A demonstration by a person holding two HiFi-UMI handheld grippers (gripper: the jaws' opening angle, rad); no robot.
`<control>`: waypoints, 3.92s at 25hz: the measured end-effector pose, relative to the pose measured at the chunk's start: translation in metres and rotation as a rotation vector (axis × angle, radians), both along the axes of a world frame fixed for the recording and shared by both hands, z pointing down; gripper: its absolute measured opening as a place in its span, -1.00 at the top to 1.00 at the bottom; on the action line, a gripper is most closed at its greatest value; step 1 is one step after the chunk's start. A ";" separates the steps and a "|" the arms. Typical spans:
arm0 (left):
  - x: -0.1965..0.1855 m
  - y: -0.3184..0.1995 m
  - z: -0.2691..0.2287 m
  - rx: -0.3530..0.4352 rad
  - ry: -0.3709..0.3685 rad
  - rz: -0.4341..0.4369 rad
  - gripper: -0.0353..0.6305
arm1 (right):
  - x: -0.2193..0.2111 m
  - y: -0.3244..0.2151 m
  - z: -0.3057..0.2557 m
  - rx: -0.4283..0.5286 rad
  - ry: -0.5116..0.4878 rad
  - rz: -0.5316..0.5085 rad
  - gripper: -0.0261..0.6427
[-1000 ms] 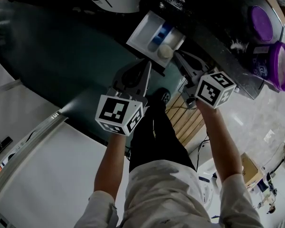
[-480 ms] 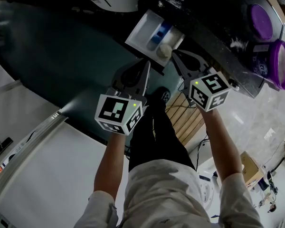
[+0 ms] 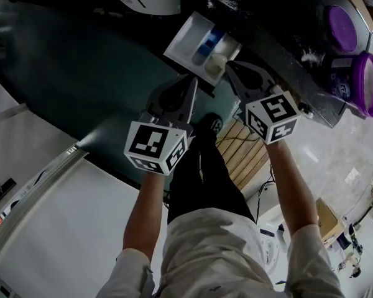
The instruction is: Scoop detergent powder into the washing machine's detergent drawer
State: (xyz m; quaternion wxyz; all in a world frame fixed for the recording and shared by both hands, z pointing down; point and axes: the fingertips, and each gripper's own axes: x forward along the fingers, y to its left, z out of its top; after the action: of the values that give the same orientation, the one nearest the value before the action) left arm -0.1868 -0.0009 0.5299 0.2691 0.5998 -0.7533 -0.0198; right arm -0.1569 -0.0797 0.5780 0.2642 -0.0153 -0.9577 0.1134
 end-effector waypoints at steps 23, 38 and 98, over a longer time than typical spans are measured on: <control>-0.008 -0.002 -0.005 0.009 -0.003 -0.004 0.83 | -0.013 -0.009 -0.007 0.338 0.054 -0.062 0.89; -0.007 -0.001 -0.004 0.009 -0.005 -0.002 0.83 | -0.015 -0.005 -0.011 0.624 0.059 -0.128 0.89; 0.021 0.006 -0.126 0.091 -0.151 -0.014 0.83 | 0.024 0.006 -0.169 0.203 -0.231 0.129 0.89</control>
State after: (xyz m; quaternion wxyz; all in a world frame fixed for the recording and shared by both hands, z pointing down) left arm -0.1658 0.0052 0.4039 0.1836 0.6059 -0.7740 -0.0106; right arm -0.1329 -0.0740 0.4088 0.1446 0.0601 -0.9872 0.0304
